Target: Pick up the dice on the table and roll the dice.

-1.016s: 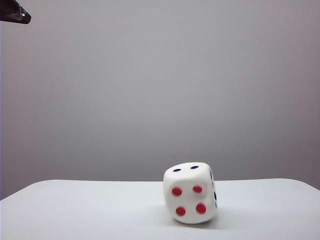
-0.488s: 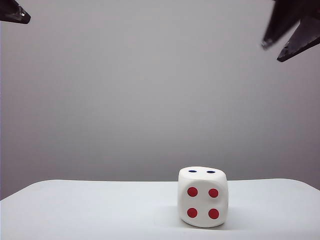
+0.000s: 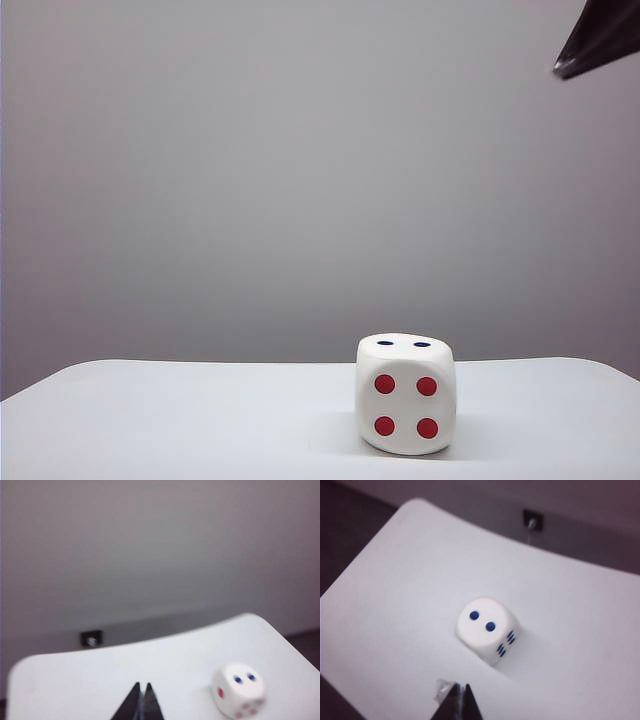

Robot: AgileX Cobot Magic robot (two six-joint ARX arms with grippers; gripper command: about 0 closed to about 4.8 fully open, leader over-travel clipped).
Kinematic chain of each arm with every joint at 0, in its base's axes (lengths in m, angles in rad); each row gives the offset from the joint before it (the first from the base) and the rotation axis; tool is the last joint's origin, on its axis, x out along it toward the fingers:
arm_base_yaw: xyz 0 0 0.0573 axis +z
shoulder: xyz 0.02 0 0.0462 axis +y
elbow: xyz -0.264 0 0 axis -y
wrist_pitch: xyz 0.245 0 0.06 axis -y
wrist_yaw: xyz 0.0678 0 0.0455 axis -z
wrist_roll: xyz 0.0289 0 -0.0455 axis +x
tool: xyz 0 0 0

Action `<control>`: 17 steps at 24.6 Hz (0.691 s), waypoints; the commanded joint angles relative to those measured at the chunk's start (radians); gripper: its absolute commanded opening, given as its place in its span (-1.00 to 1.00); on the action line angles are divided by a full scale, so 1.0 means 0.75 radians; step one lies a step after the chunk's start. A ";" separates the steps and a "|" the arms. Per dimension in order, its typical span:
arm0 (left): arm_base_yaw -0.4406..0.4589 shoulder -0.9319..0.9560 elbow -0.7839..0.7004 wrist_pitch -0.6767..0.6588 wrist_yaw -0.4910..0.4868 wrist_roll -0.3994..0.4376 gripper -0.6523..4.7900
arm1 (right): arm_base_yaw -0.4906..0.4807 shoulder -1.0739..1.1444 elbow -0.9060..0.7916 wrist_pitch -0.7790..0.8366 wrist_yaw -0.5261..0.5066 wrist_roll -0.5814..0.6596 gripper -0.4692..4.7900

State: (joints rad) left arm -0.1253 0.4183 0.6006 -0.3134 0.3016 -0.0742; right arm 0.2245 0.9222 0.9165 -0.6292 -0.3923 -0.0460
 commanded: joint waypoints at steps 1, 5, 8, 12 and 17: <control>0.001 -0.042 0.009 -0.009 -0.091 -0.015 -0.78 | 0.002 -0.087 -0.042 0.049 0.083 0.036 -0.79; 0.001 -0.103 0.008 -0.009 -0.113 -0.015 -0.78 | 0.002 -0.225 -0.121 0.077 0.147 0.037 -0.79; 0.001 -0.141 -0.002 -0.011 -0.170 -0.010 -0.78 | 0.002 -0.345 -0.205 0.163 0.154 0.051 -0.79; 0.001 -0.195 -0.066 -0.009 -0.214 -0.012 -0.78 | 0.002 -0.533 -0.355 0.338 0.229 0.103 -0.82; 0.001 -0.214 -0.252 0.117 -0.322 -0.082 -0.78 | 0.002 -0.740 -0.543 0.526 0.394 0.164 -0.82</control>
State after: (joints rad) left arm -0.1253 0.2569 0.4362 -0.2760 0.0975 -0.0986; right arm 0.2245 0.3897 0.5339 -0.2974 -0.1307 0.0463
